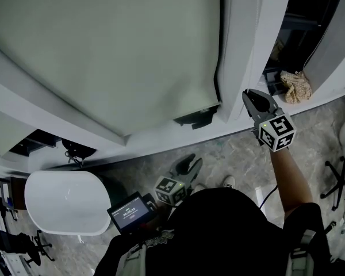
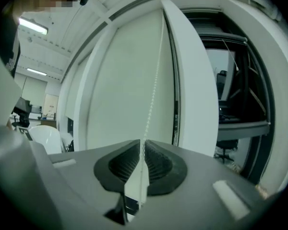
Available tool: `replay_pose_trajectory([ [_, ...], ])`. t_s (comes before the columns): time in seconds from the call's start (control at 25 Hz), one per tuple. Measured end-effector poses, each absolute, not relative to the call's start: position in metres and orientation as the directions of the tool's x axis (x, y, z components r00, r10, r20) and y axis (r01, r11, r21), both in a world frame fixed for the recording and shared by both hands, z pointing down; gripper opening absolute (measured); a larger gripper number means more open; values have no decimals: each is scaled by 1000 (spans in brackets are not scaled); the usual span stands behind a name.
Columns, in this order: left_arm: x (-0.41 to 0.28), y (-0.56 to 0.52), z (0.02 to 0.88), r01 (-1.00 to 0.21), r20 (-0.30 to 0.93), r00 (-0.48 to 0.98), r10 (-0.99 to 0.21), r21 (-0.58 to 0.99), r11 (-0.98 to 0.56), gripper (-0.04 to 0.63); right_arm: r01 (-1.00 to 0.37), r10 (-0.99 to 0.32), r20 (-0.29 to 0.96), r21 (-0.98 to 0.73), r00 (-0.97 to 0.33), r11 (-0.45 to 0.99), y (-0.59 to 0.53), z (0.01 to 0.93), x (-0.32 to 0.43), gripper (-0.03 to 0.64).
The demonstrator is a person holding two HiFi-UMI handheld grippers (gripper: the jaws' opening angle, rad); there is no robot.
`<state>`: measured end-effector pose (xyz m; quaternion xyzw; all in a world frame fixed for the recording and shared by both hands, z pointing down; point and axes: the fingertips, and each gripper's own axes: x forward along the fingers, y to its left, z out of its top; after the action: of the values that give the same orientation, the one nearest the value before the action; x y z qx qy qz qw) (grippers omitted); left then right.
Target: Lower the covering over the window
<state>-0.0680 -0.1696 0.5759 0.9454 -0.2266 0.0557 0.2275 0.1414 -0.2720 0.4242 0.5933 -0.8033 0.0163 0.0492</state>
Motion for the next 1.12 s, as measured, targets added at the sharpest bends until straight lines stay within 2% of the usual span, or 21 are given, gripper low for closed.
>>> replay_pose_trajectory([
  [0.2, -75, -172, 576, -435, 166, 898, -407, 470, -768, 126, -952, -972, 74, -231, -222, 200, -250, 440, 156, 20],
  [0.44, -71, -162, 588, -400, 164, 913, -374, 541, -740, 126, -942, -966, 142, -290, -214, 167, -211, 478, 138, 10],
  [0.76, -67, -114, 575, -399, 143, 912, -383, 519, -756, 126, -773, -901, 114, -567, -418, 287, -125, 523, 59, 6],
  [1.12, -59, -47, 554, -478, 144, 870, -472, 482, -734, 117, -663, -776, 76, -575, -626, 479, -29, 532, 10, 11],
])
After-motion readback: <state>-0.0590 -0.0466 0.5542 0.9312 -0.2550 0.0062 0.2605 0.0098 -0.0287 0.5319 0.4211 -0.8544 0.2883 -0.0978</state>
